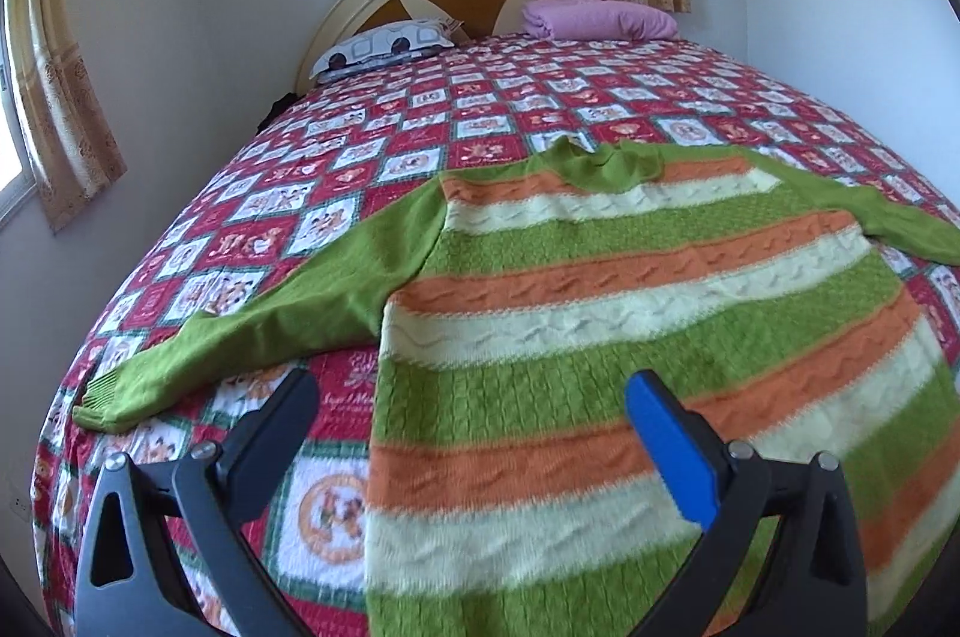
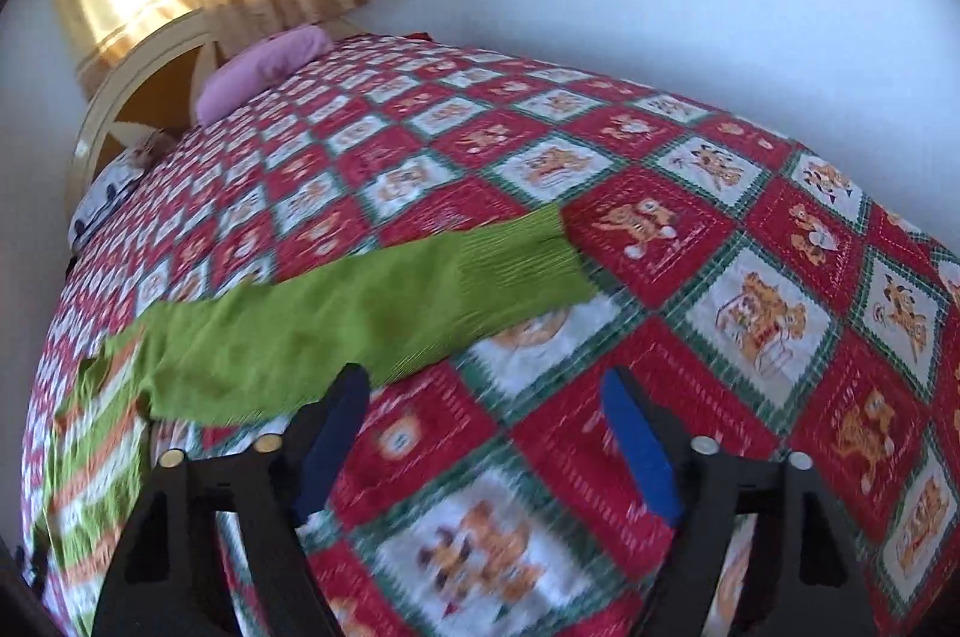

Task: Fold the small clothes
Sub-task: 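Reach the right tool to the sleeve cuff and close on it, then lift the cuff with the right tool and lay it across the sweater body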

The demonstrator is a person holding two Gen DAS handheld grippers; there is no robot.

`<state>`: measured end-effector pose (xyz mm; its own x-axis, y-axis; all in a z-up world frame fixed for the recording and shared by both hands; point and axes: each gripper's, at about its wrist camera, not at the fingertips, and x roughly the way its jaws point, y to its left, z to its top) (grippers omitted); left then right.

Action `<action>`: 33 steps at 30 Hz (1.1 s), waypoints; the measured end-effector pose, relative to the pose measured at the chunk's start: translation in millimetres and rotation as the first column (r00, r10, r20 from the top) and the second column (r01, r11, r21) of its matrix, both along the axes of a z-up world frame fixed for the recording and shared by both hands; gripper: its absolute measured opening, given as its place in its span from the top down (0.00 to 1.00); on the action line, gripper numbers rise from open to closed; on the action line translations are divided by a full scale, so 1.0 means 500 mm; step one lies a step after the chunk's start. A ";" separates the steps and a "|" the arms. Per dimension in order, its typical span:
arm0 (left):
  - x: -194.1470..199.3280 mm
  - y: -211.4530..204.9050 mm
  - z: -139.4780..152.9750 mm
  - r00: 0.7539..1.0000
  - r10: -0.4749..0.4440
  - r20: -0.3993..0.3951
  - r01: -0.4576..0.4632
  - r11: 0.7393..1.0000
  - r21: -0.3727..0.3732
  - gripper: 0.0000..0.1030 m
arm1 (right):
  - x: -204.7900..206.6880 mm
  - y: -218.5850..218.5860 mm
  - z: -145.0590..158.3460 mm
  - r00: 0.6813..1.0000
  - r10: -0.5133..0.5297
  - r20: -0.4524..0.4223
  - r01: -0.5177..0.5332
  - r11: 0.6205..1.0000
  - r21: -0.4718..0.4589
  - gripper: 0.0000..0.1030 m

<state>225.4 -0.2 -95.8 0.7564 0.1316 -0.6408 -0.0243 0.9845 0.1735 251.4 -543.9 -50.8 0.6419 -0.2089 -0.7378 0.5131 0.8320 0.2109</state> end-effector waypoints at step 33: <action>0.103 0.129 -0.018 0.995 0.103 -0.005 -0.103 0.991 -0.081 0.00 | 0.208 0.100 0.195 0.984 0.179 -0.002 -0.177 0.974 -0.141 0.90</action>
<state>277.1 64.2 -104.9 0.7410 0.1560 -0.6532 -0.1257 0.9877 0.0932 355.4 -493.9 46.7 0.6857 -0.1916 -0.7022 0.3526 0.9314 0.0901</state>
